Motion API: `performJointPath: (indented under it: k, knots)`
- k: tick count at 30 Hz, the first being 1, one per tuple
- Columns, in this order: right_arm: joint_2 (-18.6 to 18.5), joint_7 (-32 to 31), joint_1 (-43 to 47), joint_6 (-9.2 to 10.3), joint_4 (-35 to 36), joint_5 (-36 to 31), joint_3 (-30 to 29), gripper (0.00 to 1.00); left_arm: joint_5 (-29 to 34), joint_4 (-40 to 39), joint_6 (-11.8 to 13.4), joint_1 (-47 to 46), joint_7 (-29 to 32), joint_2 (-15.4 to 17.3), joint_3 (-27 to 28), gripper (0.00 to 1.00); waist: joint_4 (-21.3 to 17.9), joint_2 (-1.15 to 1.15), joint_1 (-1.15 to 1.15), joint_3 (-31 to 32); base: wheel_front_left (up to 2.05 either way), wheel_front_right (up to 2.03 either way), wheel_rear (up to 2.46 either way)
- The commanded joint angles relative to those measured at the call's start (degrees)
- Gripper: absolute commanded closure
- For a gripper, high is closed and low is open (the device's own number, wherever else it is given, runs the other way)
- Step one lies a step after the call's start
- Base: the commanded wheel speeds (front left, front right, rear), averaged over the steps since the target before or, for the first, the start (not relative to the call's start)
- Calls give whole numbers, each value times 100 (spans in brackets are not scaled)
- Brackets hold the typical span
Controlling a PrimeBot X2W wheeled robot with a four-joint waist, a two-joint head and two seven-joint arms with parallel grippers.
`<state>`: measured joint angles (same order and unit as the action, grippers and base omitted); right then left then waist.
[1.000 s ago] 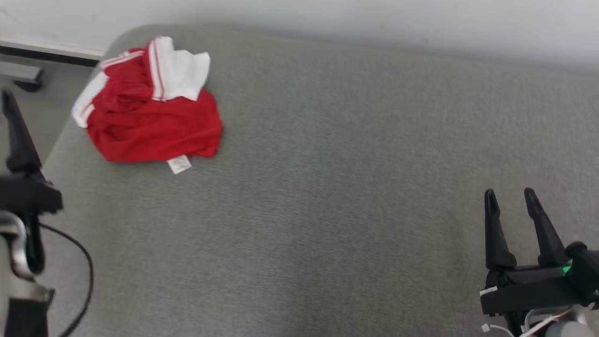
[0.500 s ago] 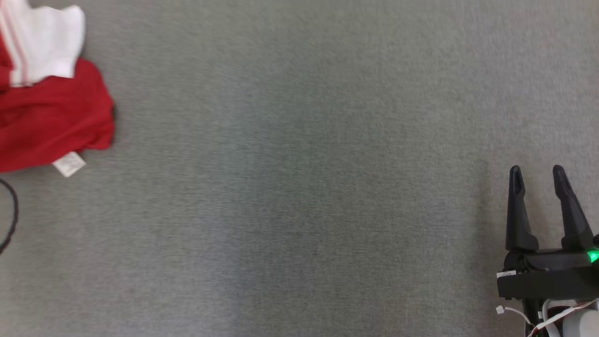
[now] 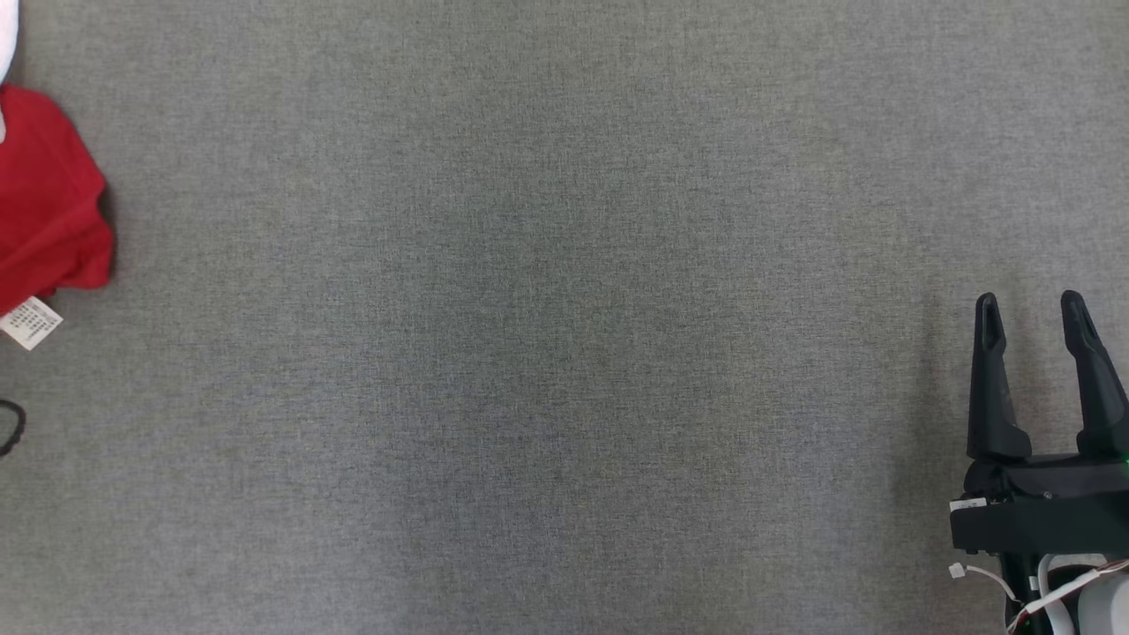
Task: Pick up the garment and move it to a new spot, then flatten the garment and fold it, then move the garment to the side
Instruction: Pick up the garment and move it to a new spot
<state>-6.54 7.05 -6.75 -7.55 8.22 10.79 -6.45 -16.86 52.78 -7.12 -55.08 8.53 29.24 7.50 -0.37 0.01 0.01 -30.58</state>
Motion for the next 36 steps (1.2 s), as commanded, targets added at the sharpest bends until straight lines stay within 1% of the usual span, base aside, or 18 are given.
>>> performJointPath:
  k: [1, 3, 4, 5, 8, 15, 20, 25, 30, 34, 36]
  knots:
    - [-29, -34, -3, 14, 44, -49, -10, 0, -73, 193, -26, -69, 228, -6, -63, 0, -6, -1, -1, 27, 0, 0, 0]
    - [-36, -57, 0, 14, 67, -53, -20, 0, -152, 410, -41, -68, 536, -57, -169, 2, -8, -1, -1, 44, 0, 0, 0]
    - [-33, -78, -1, 14, 84, -66, -25, 0, -188, 461, -45, -94, 583, -63, -194, 55, -7, -1, -1, 51, 0, 0, 0]
    - [-27, -87, -8, 14, 94, -75, -21, 0, -199, 511, -46, -106, 611, -52, -224, 100, -11, -1, -1, 60, 0, 0, 0]
    - [-16, -114, -22, 14, 113, -91, -15, 0, -183, 621, -22, -123, 635, -41, -290, 100, -19, -1, -1, 90, 0, 0, 0]
    - [27, -76, 9, 14, 56, -70, -28, 0, 18, 461, -1, -362, -259, 77, -460, 100, -37, -1, -1, 314, 0, 0, 0]
    - [109, 15, 53, 14, -148, -14, 48, 0, 100, 127, -26, -622, -876, 32, -655, 100, 2, -1, -1, 657, 0, 0, 0]
    - [181, 144, 57, 14, -425, 73, 138, 0, 105, -385, -31, -951, -1316, -181, -932, 100, -14, -1, -1, 1033, 0, 0, 0]
    - [214, 333, 33, 14, -778, 209, 232, 0, 149, -1093, -35, -1183, -1368, -416, -1387, 100, -189, -1, -1, 1352, 0, 0, 0]
    - [255, 468, 67, 14, -1025, 281, 300, 0, 40, -1793, -29, -1251, -1184, -647, -1763, 100, -459, -1, -1, 1573, 0, 0, 0]
    - [279, 523, 108, 14, -1123, 325, 323, 0, -71, -2104, -29, -1235, -1062, -817, -1915, 100, -626, -1, -1, 1678, 0, 0, 0]
